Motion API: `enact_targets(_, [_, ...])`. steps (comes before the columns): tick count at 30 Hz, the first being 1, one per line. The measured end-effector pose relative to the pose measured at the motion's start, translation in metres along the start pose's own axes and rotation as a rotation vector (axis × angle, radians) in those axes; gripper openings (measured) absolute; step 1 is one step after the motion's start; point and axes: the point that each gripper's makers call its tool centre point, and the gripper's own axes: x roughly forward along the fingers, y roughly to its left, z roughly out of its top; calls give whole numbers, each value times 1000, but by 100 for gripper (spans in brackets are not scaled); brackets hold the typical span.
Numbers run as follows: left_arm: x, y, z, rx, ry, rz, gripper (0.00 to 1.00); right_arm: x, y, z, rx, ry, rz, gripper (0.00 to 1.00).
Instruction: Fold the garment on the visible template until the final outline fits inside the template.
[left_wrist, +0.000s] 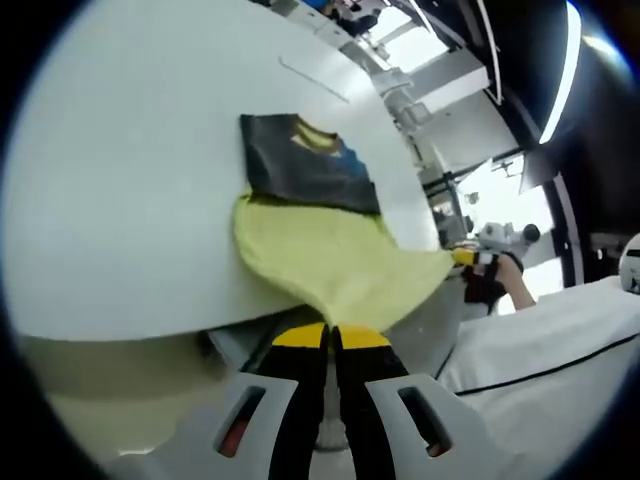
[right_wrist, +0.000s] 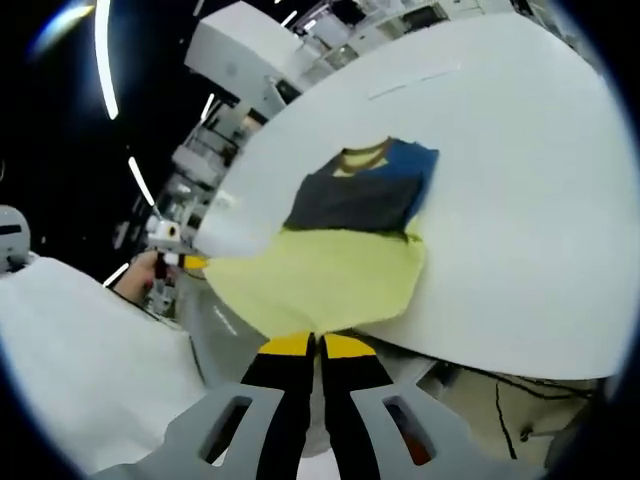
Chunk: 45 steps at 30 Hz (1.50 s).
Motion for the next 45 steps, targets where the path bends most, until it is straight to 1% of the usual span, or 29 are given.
enact_targets(6, [2, 2, 12, 14, 1, 3, 0, 3, -3, 8, -5, -2, -7, 3])
enact_targets(10, [2, 3, 25, 19, -16, 1, 0, 3, -5, 16, -7, -15, -8, 3])
enact_targets(14, [4, 3, 37, 20, -32, -4, 0, 4, -12, 26, 25, -43, -12, 3])
enact_targets(17, [7, 3, 47, 25, -40, -5, 0, 6, -15, 32, 29, -51, -16, 3])
enact_targets(24, [14, 8, 67, 40, -43, -1, 0, 10, -23, 47, 23, -48, -29, 3])
enact_targets(36, [22, 18, 79, 5, -39, -1, 0, 21, -37, 64, 44, -36, -27, 3])
enact_targets(40, [24, 21, 88, -17, -52, -8, 0, 24, -40, 71, 43, -34, -28, 3])
enact_targets(45, [29, 23, 97, -16, -49, -5, 0, 29, -47, 80, 38, -26, -33, 3])
